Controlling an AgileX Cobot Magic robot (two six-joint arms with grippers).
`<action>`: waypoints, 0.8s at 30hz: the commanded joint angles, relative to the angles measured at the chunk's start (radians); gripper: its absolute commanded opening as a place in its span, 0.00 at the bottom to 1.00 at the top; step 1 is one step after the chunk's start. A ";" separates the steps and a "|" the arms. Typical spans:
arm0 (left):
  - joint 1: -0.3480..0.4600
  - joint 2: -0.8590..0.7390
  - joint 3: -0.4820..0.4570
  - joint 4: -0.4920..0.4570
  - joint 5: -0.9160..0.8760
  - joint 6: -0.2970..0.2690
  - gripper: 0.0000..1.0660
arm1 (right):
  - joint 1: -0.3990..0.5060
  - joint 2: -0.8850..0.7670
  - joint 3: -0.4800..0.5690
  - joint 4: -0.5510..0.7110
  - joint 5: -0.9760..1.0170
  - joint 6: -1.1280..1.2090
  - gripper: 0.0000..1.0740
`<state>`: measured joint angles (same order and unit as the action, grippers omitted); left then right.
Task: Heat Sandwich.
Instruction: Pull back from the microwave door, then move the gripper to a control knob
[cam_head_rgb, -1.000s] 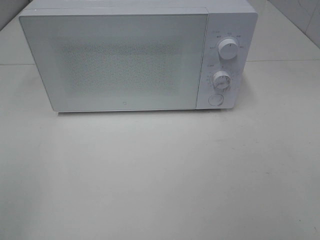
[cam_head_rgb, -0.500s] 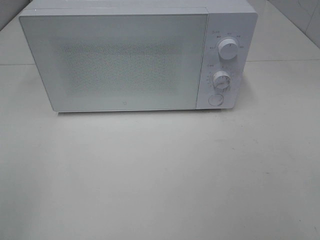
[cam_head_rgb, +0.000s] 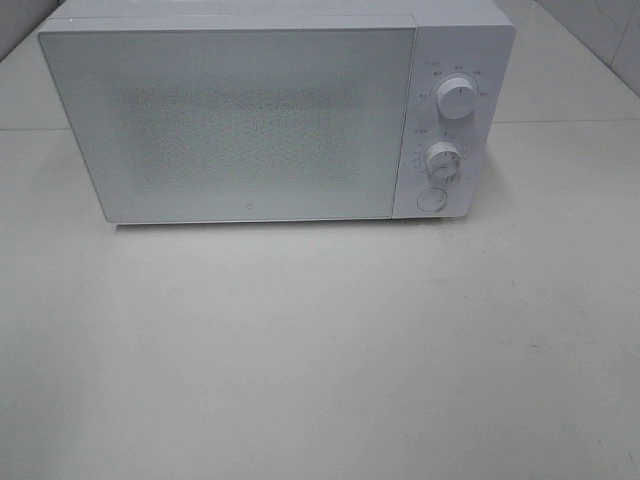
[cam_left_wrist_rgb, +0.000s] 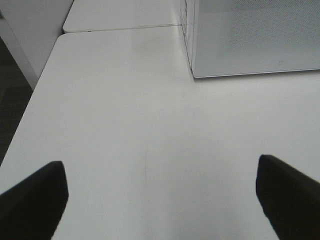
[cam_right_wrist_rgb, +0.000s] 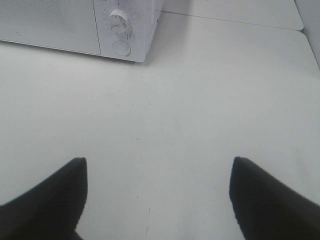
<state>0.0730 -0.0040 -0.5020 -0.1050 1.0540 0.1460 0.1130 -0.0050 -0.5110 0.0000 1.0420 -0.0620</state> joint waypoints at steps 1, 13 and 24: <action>0.005 -0.029 0.000 -0.004 -0.011 -0.007 0.90 | -0.007 -0.026 0.001 0.000 -0.009 0.003 0.71; 0.005 -0.029 0.000 -0.004 -0.011 -0.007 0.90 | -0.007 -0.026 0.001 0.000 -0.009 0.003 0.71; 0.005 -0.029 0.000 -0.004 -0.011 -0.007 0.90 | -0.007 0.007 -0.035 0.009 -0.020 0.015 0.71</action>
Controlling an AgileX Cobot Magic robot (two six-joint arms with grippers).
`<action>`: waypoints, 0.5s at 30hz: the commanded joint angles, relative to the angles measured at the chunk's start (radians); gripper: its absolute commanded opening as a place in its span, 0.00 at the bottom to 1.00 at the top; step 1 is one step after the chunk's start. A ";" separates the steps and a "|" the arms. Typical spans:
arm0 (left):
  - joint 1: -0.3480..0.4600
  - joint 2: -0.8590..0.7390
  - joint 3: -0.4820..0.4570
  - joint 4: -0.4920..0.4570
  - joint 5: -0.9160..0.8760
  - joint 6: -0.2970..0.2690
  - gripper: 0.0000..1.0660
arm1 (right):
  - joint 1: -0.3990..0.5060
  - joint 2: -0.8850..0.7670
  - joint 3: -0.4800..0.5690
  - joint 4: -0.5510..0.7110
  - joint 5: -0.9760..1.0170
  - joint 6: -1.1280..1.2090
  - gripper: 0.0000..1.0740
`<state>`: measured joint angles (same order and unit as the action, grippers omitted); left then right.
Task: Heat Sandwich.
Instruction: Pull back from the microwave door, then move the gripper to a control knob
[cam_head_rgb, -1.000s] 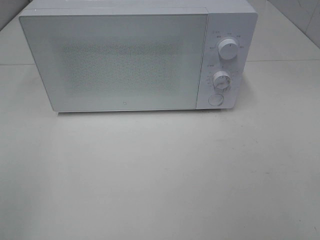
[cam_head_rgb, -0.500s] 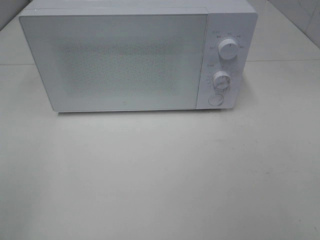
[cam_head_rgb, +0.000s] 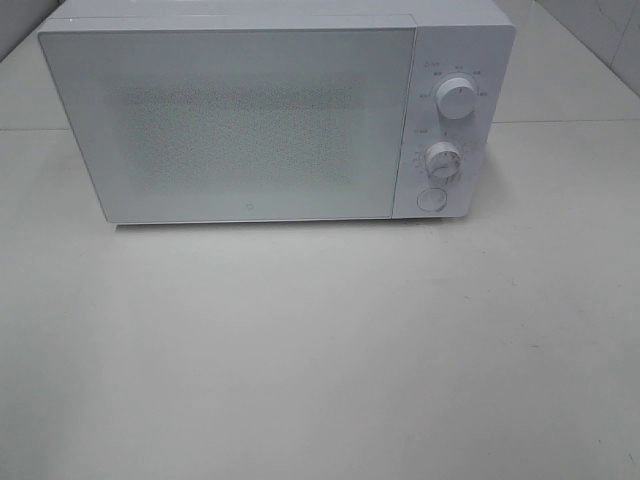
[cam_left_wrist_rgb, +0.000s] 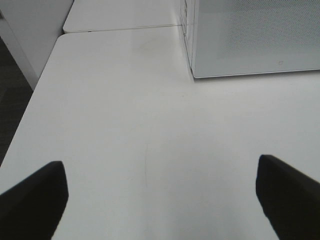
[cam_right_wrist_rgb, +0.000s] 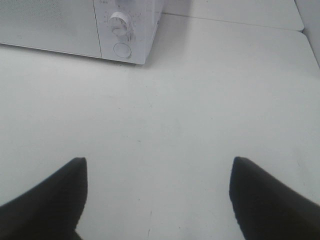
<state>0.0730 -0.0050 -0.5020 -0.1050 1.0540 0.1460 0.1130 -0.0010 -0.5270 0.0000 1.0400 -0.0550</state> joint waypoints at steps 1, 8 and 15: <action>0.005 -0.028 0.000 -0.004 -0.011 -0.007 0.90 | -0.007 0.037 -0.033 0.009 -0.031 0.008 0.71; 0.005 -0.028 0.000 -0.004 -0.011 -0.007 0.90 | -0.007 0.142 -0.040 0.010 -0.115 0.035 0.71; 0.005 -0.028 0.000 -0.004 -0.011 -0.007 0.90 | -0.007 0.290 -0.038 0.010 -0.266 0.034 0.71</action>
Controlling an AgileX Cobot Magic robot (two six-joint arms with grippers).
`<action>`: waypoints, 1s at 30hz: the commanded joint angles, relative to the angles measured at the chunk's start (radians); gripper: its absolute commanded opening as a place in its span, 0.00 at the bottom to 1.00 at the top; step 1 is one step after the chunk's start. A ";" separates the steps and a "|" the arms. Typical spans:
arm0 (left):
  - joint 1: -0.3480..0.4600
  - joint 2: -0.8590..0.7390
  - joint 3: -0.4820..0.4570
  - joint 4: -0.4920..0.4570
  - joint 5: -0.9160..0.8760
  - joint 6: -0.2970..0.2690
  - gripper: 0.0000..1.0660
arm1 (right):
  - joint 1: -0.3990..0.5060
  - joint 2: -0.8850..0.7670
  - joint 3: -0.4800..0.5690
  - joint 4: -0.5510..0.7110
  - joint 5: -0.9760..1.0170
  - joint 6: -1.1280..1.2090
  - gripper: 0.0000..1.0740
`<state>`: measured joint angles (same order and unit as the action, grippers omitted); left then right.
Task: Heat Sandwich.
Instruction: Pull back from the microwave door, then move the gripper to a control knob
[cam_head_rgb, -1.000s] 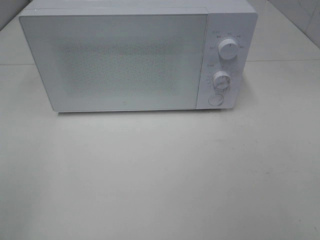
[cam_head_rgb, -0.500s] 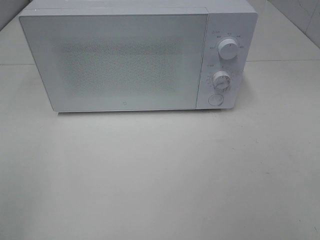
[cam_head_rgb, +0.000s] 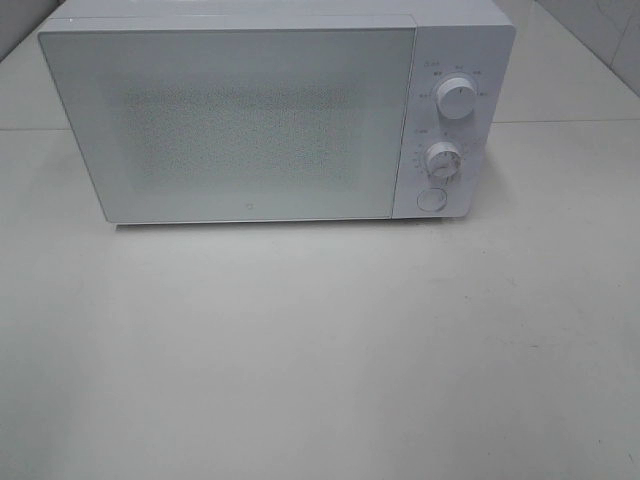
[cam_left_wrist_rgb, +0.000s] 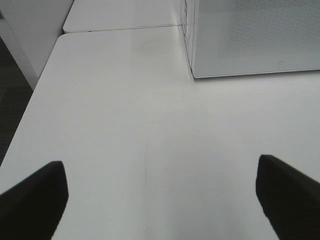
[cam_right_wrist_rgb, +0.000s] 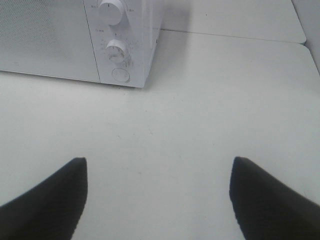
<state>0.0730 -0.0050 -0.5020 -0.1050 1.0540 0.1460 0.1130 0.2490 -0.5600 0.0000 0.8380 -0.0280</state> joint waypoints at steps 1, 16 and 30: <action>0.005 -0.028 0.000 -0.004 -0.011 -0.007 0.90 | -0.007 0.059 -0.005 0.010 -0.084 0.008 0.71; 0.005 -0.028 0.000 -0.004 -0.011 -0.007 0.90 | -0.007 0.336 -0.005 0.010 -0.362 0.008 0.71; 0.005 -0.028 0.000 -0.004 -0.011 -0.007 0.90 | -0.007 0.622 -0.005 0.009 -0.713 0.028 0.71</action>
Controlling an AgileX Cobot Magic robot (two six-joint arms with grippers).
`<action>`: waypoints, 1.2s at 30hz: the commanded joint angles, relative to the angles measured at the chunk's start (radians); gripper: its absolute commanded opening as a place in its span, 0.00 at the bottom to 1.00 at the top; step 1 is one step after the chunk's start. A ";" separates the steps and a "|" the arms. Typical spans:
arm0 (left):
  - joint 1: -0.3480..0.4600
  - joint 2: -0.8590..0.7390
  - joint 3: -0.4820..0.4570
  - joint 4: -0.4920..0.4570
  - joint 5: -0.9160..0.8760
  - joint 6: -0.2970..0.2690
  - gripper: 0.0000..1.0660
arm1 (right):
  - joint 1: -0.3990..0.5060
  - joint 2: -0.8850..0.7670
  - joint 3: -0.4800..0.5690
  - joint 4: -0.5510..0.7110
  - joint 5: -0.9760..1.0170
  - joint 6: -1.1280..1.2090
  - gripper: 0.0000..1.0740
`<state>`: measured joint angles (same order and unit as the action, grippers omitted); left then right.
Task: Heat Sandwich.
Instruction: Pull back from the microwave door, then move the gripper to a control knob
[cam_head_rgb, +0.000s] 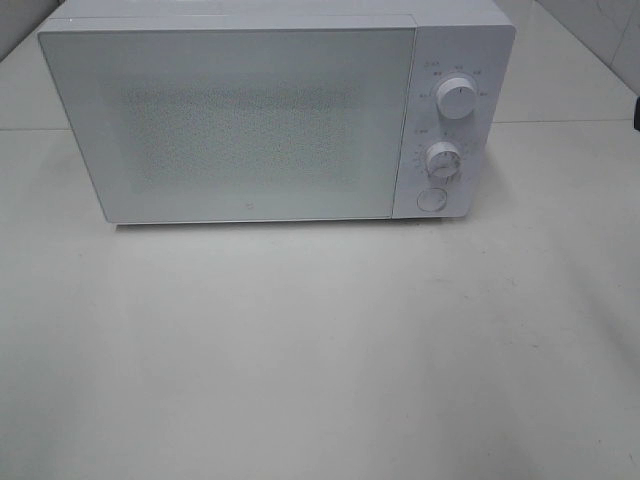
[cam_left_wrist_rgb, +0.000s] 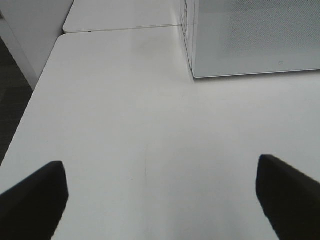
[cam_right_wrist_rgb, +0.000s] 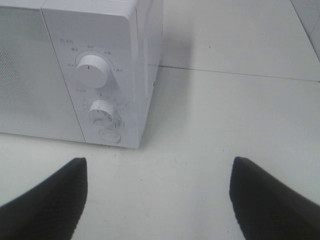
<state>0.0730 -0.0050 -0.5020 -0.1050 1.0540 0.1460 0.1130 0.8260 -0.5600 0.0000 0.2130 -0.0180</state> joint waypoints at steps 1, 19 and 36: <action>0.005 -0.028 0.000 -0.004 -0.011 -0.007 0.90 | -0.007 0.060 -0.005 0.009 -0.121 0.018 0.71; 0.005 -0.028 0.000 -0.004 -0.011 -0.007 0.90 | 0.001 0.394 0.171 0.050 -0.879 -0.020 0.71; 0.005 -0.028 0.000 -0.004 -0.011 -0.007 0.90 | 0.336 0.757 0.233 0.435 -1.337 -0.198 0.71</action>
<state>0.0730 -0.0050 -0.5020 -0.1050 1.0540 0.1460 0.4070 1.5420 -0.3270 0.3940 -1.0380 -0.2060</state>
